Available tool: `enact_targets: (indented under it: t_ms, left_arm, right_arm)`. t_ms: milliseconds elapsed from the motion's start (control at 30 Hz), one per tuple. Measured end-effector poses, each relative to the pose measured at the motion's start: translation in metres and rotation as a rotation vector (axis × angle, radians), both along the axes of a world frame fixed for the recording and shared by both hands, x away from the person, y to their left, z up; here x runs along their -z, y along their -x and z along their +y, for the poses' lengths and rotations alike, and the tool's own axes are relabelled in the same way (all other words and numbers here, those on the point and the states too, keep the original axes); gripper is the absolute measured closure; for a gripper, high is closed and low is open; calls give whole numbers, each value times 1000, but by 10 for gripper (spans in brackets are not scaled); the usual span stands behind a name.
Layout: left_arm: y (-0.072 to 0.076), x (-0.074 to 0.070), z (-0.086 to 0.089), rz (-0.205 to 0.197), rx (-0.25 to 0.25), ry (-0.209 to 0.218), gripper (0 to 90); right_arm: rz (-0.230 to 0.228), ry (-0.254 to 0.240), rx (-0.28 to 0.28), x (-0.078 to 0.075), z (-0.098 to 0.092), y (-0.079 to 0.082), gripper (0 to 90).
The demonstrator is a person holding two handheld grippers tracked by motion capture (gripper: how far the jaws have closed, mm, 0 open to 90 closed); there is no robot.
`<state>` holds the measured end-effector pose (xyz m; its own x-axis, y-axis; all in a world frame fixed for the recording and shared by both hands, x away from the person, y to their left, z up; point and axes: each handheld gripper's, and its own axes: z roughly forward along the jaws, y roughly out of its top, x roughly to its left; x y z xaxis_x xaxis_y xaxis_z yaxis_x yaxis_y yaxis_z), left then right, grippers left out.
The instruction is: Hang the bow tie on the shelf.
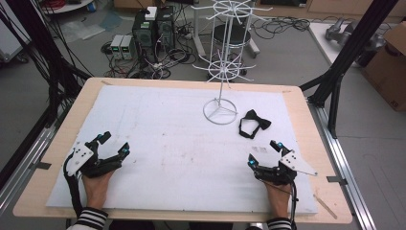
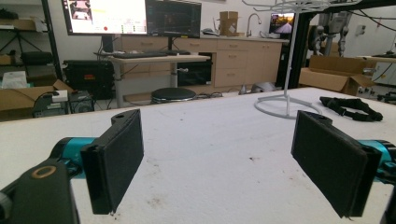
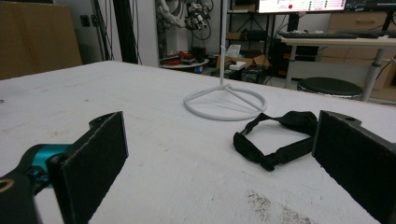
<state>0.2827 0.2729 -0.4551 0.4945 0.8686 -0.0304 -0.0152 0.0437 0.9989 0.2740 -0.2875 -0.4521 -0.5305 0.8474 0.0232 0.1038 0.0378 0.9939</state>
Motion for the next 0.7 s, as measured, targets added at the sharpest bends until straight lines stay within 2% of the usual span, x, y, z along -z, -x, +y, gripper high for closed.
enact_targets:
  t_ms: [200, 700]
  left_arm:
    - [0, 0, 0, 3, 0, 1, 172]
    - [0, 0, 0, 1, 6, -4, 172]
  right_arm:
    - [1, -12, 3, 0, -1, -1, 24]
    - [-3, -4, 15, 0, 0, -1, 24]
